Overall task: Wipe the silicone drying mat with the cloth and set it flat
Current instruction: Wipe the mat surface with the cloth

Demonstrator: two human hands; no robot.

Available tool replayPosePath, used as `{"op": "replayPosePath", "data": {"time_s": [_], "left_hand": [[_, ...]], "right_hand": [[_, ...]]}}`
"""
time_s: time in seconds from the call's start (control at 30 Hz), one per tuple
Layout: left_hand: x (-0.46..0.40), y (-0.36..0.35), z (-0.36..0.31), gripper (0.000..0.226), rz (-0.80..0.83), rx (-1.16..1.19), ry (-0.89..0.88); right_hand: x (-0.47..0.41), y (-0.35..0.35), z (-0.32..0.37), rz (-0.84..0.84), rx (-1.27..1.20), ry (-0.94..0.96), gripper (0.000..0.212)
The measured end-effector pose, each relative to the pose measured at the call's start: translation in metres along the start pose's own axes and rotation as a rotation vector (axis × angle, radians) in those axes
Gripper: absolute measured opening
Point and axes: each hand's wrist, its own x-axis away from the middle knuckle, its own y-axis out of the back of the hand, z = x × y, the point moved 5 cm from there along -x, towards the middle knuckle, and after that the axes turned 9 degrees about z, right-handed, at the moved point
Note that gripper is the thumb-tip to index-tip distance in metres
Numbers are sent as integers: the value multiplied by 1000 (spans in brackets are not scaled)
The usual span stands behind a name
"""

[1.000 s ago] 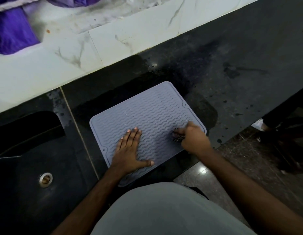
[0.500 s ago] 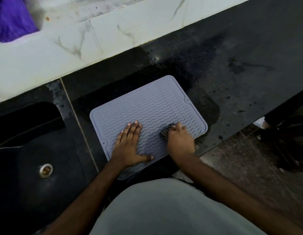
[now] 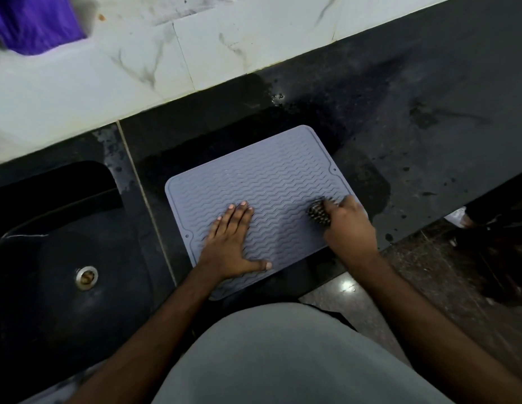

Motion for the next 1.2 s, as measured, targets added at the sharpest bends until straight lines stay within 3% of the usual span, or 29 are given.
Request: {"op": "replayPosePath", "data": {"time_s": [0.27, 0.63, 0.7, 0.87, 1.0, 1.2], "left_hand": [[0, -1, 0, 134, -15, 1, -2], [-2, -2, 1, 135, 0, -7, -10], [-2, -2, 1, 135, 2, -8, -13], [-1, -1, 0, 135, -1, -21, 4], [0, -1, 0, 133, 3, -22, -7], [-1, -2, -1, 133, 22, -29, 2]], "right_hand": [[5, -32, 47, 8, 203, -19, 29], [29, -58, 100, 190, 656, 166, 43], [27, -51, 100, 185, 624, 192, 38], [16, -8, 53, 157, 191, 130, 32], [15, 14, 16, -96, 272, 49, 46], [10, -45, 43, 61, 409, 85, 49]]}}
